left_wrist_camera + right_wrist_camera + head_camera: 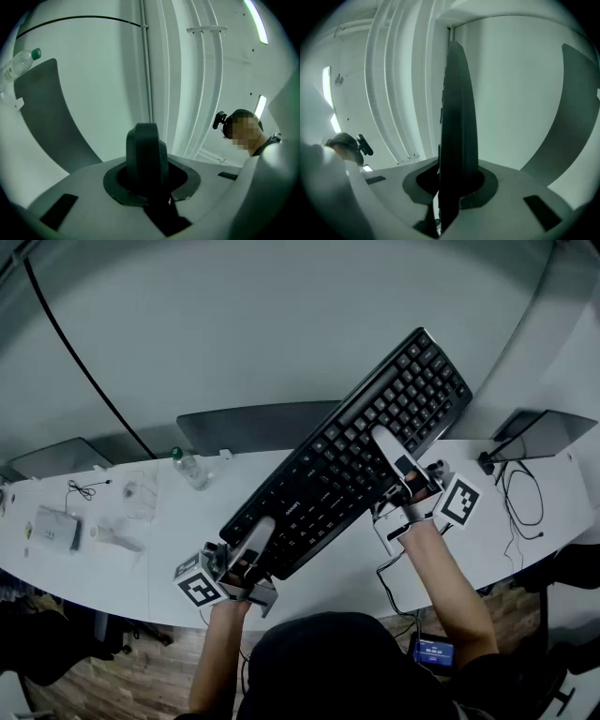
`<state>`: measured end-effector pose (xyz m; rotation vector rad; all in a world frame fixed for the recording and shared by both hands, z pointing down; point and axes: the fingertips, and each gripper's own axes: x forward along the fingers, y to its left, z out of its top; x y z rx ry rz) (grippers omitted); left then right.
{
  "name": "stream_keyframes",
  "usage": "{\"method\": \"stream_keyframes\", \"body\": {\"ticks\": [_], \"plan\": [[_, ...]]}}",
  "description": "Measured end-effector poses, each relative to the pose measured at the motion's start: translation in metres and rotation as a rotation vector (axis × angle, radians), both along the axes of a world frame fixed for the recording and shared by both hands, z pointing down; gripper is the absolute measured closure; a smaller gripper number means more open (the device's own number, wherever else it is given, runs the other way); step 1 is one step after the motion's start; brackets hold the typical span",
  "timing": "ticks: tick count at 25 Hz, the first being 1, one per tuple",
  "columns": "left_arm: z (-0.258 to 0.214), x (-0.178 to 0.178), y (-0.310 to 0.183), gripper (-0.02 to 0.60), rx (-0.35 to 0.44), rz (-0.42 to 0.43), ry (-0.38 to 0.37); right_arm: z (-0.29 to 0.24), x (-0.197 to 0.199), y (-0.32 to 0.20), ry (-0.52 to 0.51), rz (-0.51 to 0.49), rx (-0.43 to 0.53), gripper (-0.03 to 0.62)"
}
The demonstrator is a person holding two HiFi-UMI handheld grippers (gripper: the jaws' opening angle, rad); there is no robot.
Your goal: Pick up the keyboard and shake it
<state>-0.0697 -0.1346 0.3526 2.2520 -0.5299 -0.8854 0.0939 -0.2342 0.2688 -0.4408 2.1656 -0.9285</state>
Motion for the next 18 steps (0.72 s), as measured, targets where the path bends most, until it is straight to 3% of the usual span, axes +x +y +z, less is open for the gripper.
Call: {"method": "stream_keyframes", "body": {"ticks": [18], "plan": [[-0.014,0.0,-0.001,0.489,0.029,-0.019,0.008,0.0,0.001,-0.001,-0.024,-0.008,-0.004,0.514]]}}
